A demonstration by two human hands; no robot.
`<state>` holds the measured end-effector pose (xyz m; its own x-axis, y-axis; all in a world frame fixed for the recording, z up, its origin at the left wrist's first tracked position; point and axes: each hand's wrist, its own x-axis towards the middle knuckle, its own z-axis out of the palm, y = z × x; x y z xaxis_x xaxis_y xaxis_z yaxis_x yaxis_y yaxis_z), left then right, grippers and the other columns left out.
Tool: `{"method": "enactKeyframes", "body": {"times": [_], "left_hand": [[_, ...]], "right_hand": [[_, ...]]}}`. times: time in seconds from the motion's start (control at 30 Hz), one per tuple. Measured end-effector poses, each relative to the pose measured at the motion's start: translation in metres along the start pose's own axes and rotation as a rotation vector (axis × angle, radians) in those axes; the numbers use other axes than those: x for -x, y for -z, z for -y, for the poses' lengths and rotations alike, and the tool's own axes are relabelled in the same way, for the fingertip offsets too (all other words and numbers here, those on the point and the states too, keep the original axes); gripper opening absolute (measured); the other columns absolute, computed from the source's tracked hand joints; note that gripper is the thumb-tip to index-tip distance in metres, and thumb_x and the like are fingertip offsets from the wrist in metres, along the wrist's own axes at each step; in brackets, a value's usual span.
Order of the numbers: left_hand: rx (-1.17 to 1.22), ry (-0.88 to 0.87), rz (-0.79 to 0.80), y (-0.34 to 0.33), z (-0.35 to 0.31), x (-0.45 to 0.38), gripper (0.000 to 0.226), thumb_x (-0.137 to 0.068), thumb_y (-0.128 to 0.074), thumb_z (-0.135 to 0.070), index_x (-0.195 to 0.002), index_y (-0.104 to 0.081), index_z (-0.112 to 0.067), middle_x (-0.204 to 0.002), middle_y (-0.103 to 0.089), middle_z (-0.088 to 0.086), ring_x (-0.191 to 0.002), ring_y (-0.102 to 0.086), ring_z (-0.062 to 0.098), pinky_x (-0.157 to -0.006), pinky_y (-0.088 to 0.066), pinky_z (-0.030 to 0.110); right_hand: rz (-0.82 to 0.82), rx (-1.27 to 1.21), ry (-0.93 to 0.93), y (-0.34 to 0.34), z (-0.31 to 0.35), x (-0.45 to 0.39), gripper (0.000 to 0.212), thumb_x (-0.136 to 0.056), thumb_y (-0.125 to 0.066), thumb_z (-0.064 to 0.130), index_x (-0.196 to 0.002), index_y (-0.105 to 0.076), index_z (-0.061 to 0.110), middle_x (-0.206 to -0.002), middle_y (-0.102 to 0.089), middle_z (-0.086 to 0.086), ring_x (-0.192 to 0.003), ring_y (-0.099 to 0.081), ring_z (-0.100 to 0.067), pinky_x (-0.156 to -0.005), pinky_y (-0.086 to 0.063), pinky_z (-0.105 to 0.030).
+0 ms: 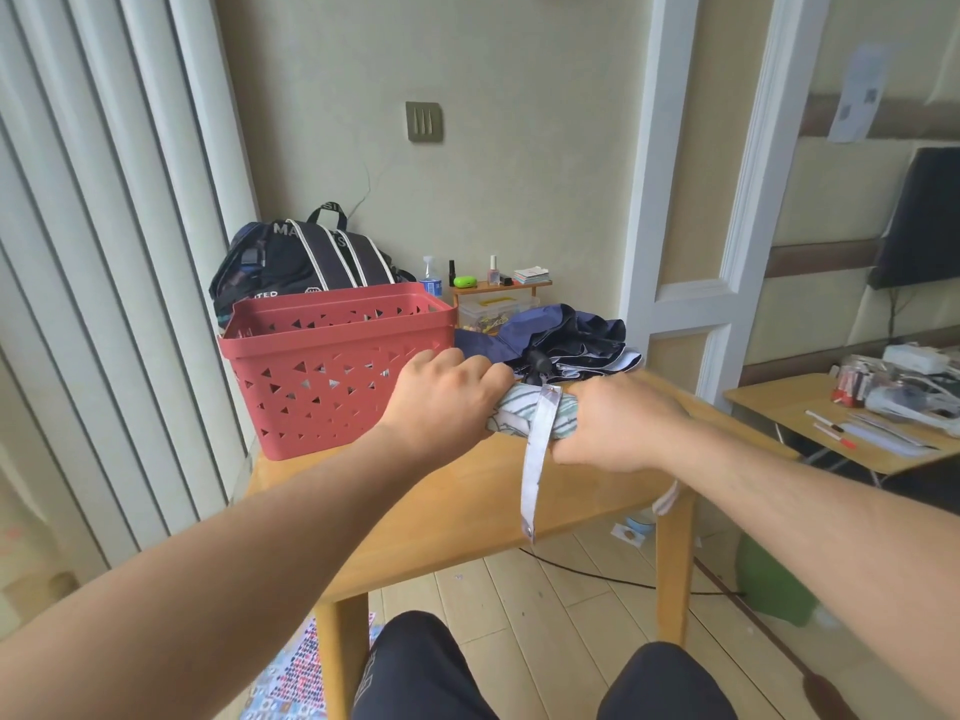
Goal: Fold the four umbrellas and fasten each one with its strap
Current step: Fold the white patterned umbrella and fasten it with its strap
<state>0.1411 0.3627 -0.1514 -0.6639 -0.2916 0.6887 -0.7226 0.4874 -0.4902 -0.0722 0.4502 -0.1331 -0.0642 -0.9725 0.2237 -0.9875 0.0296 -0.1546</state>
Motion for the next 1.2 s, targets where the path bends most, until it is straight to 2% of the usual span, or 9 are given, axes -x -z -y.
{"method": "enactKeyframes", "body": {"times": [0.17,0.3,0.37,0.47,0.6,0.7,0.83,1.07,1.2], "left_hand": [[0.018,-0.043,0.05,0.002,-0.003,0.001,0.029,-0.069,-0.083,-0.032,-0.084,-0.06,-0.022,-0.068,-0.057,-0.004,-0.057,-0.054,0.026,-0.053,-0.03,0.028],[-0.004,-0.065,0.129,0.005,-0.005,-0.002,0.018,-0.077,-0.071,-0.022,-0.09,-0.058,-0.023,-0.074,-0.061,-0.004,-0.062,-0.057,0.026,-0.054,-0.028,0.03],[-0.013,-0.061,0.195,0.01,-0.008,-0.003,0.015,-0.085,-0.061,-0.023,-0.099,-0.055,-0.025,-0.082,-0.063,-0.005,-0.07,-0.061,0.026,-0.055,-0.028,0.031],[0.014,0.01,0.266,0.015,-0.009,-0.005,0.021,-0.089,-0.055,-0.027,-0.11,-0.052,-0.026,-0.091,-0.064,-0.005,-0.079,-0.065,0.028,-0.055,-0.031,0.031],[0.081,0.17,0.293,0.021,-0.012,-0.011,0.017,-0.087,-0.054,-0.025,-0.103,-0.048,-0.027,-0.082,-0.058,-0.005,-0.068,-0.055,0.028,-0.056,-0.034,0.031],[0.151,0.238,0.351,0.023,-0.018,-0.012,0.017,-0.082,-0.056,-0.026,-0.095,-0.046,-0.027,-0.072,-0.049,-0.007,-0.065,-0.053,0.028,-0.058,-0.037,0.03],[0.29,0.249,0.427,0.022,-0.02,-0.009,0.019,-0.079,-0.058,-0.031,-0.094,-0.047,-0.032,-0.075,-0.056,-0.008,-0.071,-0.059,0.026,-0.058,-0.042,0.03],[0.181,0.164,0.262,0.016,-0.017,-0.004,0.027,-0.084,-0.06,-0.032,-0.11,-0.055,-0.031,-0.092,-0.064,-0.007,-0.083,-0.064,0.026,-0.06,-0.037,0.031],[0.041,0.101,0.112,0.009,-0.01,-0.001,0.026,-0.067,-0.074,-0.017,-0.089,-0.063,-0.025,-0.068,-0.058,-0.004,-0.06,-0.058,0.029,-0.056,-0.042,0.03]], "right_hand": [[0.202,-0.243,-0.013,0.002,0.002,0.005,0.033,-0.063,-0.069,0.049,-0.073,-0.056,0.021,-0.058,-0.057,0.006,-0.051,-0.049,-0.02,-0.05,-0.041,-0.031],[0.309,-0.402,-0.032,0.001,0.001,0.008,0.031,-0.065,-0.072,0.038,-0.085,-0.061,0.017,-0.061,-0.062,0.002,-0.046,-0.053,-0.021,-0.046,-0.046,-0.031],[0.191,-0.245,0.008,-0.001,-0.002,0.007,0.037,-0.063,-0.072,0.053,-0.087,-0.063,0.026,-0.072,-0.067,0.008,-0.057,-0.061,-0.016,-0.053,-0.054,-0.031],[-0.077,0.11,0.076,-0.004,-0.006,0.004,0.055,-0.062,-0.057,0.075,-0.102,-0.057,0.036,-0.093,-0.059,0.014,-0.092,-0.061,-0.02,-0.075,-0.057,-0.039],[-0.245,0.31,0.078,-0.015,0.004,0.001,0.072,-0.077,-0.055,0.071,-0.136,-0.047,0.029,-0.122,-0.059,0.003,-0.118,-0.055,-0.028,-0.091,-0.05,-0.042],[-0.311,0.327,0.082,-0.015,0.005,-0.006,0.051,-0.078,-0.06,0.063,-0.113,-0.048,0.027,-0.109,-0.062,0.004,-0.108,-0.062,-0.029,-0.089,-0.047,-0.042],[-0.268,0.32,0.14,-0.01,-0.005,-0.011,0.028,-0.087,-0.059,0.045,-0.092,-0.038,0.027,-0.089,-0.057,0.007,-0.092,-0.066,-0.03,-0.07,-0.041,-0.036],[-0.287,0.324,0.104,-0.01,-0.003,-0.004,0.025,-0.087,-0.058,0.046,-0.102,-0.053,0.026,-0.097,-0.066,0.002,-0.091,-0.064,-0.032,-0.065,-0.04,-0.035],[-0.231,0.234,0.051,-0.012,0.0,-0.001,0.033,-0.077,-0.056,0.058,-0.088,-0.053,0.026,-0.079,-0.054,0.006,-0.077,-0.055,-0.03,-0.064,-0.046,-0.034]]}}
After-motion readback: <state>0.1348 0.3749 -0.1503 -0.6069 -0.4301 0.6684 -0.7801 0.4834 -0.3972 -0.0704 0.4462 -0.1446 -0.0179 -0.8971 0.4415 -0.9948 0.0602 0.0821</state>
